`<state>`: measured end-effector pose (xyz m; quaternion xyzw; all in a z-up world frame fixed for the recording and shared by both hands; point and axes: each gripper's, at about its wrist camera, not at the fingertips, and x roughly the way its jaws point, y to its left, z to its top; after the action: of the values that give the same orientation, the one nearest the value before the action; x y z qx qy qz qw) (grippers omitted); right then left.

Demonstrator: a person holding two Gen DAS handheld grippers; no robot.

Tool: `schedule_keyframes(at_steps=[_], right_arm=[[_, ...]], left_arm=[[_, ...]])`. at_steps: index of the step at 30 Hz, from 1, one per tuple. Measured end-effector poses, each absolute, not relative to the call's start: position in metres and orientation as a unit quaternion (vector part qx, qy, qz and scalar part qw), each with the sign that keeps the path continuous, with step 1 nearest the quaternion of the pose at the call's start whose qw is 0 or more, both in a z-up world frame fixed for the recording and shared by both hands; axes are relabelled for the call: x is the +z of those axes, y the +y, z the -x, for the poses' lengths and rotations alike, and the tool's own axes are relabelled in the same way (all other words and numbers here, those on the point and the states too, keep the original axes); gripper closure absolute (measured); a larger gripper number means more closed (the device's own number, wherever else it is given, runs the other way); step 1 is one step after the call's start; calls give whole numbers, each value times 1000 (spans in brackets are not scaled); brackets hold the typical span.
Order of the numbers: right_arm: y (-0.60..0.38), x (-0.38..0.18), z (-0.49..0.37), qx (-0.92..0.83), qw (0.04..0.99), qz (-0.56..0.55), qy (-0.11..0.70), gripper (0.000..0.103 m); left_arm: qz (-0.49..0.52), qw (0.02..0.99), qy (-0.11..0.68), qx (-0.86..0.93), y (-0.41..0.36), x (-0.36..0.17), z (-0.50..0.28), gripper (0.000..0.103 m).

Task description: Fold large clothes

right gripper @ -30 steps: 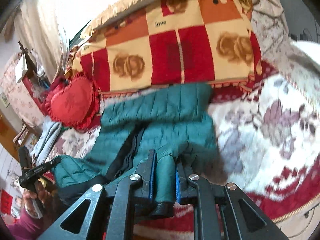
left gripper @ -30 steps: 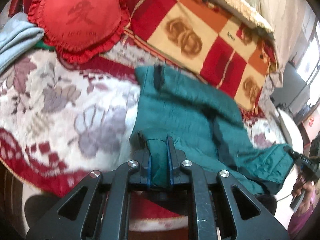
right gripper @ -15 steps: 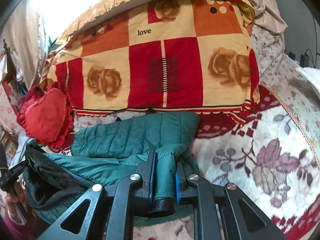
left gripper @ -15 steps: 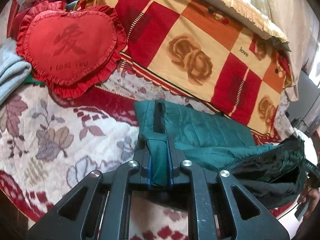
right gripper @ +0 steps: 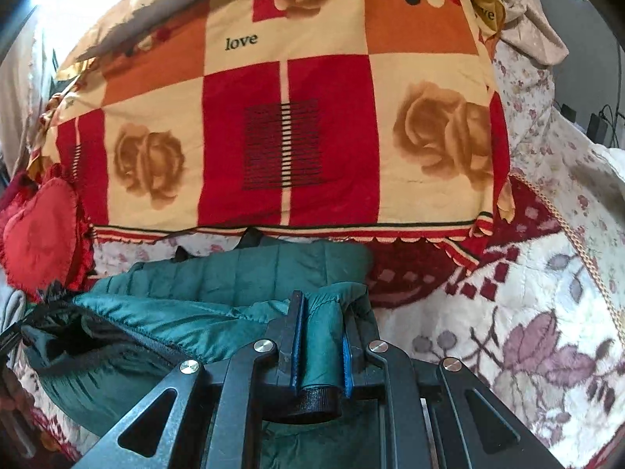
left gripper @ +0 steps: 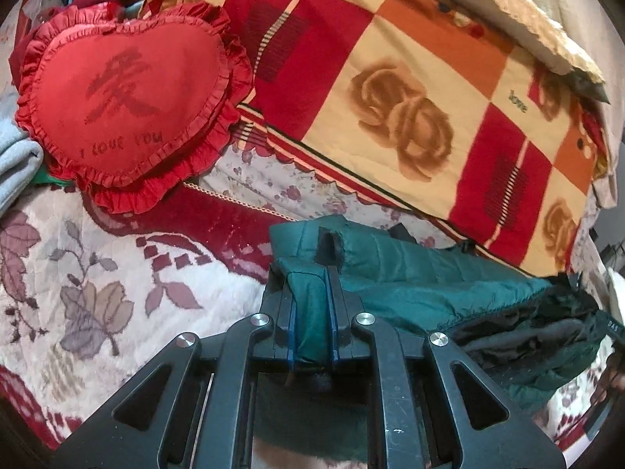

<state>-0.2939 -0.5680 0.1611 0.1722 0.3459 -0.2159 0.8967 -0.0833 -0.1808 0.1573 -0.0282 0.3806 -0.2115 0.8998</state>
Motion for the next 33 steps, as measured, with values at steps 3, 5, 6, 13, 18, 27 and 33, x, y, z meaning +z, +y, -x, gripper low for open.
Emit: schedule_keyframes(at_steps=[3, 5, 6, 13, 18, 27, 33], right_arm=[[-572, 159, 279, -220, 896, -169, 346, 89], [-575, 157, 269, -224, 896, -164, 347, 89], [-576, 156, 265, -225, 895, -163, 349, 89], [-595, 136, 231, -241, 882, -180, 362, 89], [-608, 114, 211, -260, 871, -194, 368, 89], [-615, 89, 195, -272, 867, -212, 360, 79], [-604, 120, 218, -248, 885, -214, 331, 70]], left_arm=[[25, 900, 384, -203, -188, 153, 70, 92], [23, 900, 386, -200, -192, 151, 62, 92], [24, 900, 387, -198, -195, 150, 57, 92], [21, 897, 402, -184, -215, 137, 25, 92], [13, 896, 410, -169, -232, 120, 4, 91], [73, 881, 424, -199, -230, 96, -19, 85], [123, 865, 424, -238, -210, 114, -16, 71]])
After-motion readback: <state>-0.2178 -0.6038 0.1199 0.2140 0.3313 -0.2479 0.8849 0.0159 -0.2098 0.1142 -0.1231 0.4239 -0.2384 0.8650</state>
